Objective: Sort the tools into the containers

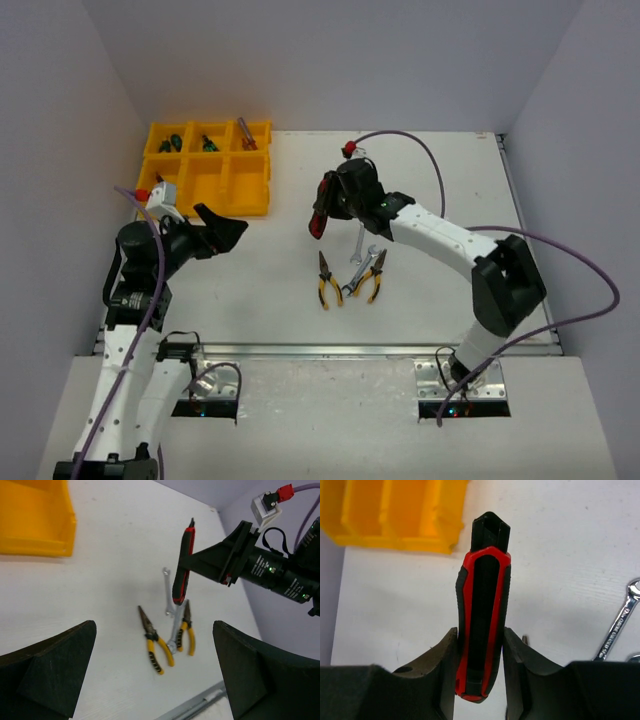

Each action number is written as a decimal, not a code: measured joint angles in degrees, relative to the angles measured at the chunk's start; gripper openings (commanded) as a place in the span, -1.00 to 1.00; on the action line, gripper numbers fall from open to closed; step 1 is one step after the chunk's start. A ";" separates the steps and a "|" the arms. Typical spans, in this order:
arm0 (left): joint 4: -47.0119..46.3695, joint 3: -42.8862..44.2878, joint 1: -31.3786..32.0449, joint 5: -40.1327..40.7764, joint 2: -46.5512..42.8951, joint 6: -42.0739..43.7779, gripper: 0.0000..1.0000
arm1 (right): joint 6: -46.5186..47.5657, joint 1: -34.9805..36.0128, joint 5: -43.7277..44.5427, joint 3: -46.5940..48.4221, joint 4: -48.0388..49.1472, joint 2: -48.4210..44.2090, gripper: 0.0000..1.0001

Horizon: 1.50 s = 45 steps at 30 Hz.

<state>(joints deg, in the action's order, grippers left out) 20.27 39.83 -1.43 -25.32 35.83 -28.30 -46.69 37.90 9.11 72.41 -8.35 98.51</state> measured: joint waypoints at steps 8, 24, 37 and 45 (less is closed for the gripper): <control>-24.09 -4.05 4.86 -15.21 13.45 -14.00 1.00 | 18.98 4.67 -15.60 -12.30 5.70 -15.20 -1.00; -30.40 -1.88 24.45 -3.42 26.12 -18.33 -1.00 | 25.85 10.19 -18.63 -14.61 3.83 -21.47 -0.88; -8.86 14.66 16.48 33.77 33.89 -15.44 -1.00 | 23.47 8.66 -2.39 -18.22 -3.33 -28.39 0.98; 2.82 36.39 6.18 60.70 47.91 -11.48 -1.00 | 21.03 6.00 5.15 -26.79 -9.66 -37.58 0.98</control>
<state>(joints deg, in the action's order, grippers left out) 23.09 76.22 4.75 35.38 83.74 -39.78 -25.66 43.90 14.26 45.62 -18.01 60.94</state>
